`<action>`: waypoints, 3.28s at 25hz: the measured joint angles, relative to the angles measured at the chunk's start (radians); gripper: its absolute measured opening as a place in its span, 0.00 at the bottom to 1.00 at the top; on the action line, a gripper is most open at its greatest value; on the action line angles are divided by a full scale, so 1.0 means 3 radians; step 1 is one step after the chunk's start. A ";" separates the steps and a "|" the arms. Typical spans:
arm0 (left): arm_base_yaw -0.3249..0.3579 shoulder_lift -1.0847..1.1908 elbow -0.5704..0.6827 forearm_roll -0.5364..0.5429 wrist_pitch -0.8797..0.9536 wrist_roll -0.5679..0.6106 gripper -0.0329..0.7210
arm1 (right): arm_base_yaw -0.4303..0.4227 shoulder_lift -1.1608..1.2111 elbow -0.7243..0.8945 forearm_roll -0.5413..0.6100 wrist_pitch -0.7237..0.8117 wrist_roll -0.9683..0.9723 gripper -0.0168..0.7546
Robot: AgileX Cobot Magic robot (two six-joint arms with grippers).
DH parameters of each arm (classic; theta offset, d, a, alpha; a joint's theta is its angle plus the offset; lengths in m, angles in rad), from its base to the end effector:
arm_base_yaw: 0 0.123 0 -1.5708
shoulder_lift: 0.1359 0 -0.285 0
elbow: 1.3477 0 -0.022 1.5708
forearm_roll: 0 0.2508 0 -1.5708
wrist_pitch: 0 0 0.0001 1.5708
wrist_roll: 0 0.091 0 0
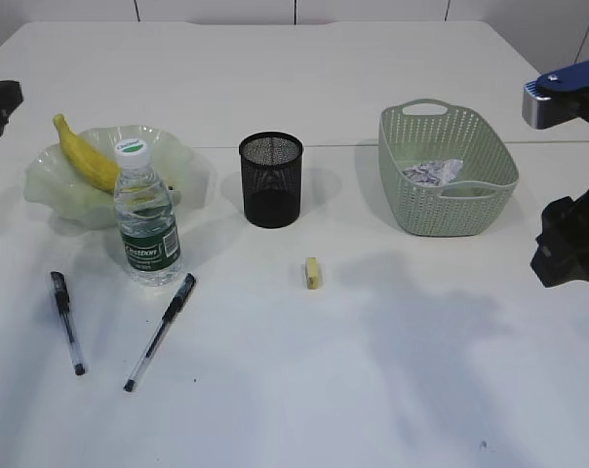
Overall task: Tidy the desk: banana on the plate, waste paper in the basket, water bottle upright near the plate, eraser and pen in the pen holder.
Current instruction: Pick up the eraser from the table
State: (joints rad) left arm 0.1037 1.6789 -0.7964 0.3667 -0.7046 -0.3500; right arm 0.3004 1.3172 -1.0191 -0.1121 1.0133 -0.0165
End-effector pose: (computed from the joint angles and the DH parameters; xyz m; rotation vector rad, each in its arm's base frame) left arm 0.3483 0.0150 0.2248 0.0322 1.6944 -0.1699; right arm 0.2388 0.0649 0.2899 -0.4977 2.7382 -0.0766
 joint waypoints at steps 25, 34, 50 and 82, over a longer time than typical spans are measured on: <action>-0.0232 -0.1287 -0.0017 -0.1030 0.4690 0.0836 0.74 | 0.0000 0.0000 0.0000 0.0070 -0.0055 0.0000 0.69; -0.0232 -0.1287 -0.0022 -0.1901 0.5482 0.1299 0.74 | 0.0000 0.0048 -0.0164 0.0537 -0.0114 0.0000 0.68; -0.0232 -0.1535 -0.0022 -0.2158 0.5293 0.1312 0.73 | 0.0518 0.1619 -0.1727 0.0873 -0.0037 0.0123 0.54; -0.0232 -0.1535 -0.0022 -0.2232 0.5290 0.1312 0.70 | 0.0536 0.3558 -0.3526 0.0711 0.0686 0.1159 0.48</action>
State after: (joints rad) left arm 0.0342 1.2185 -0.8031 -0.3030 0.8825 0.0437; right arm 0.4612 2.3846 -2.0768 0.1013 1.2190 0.3311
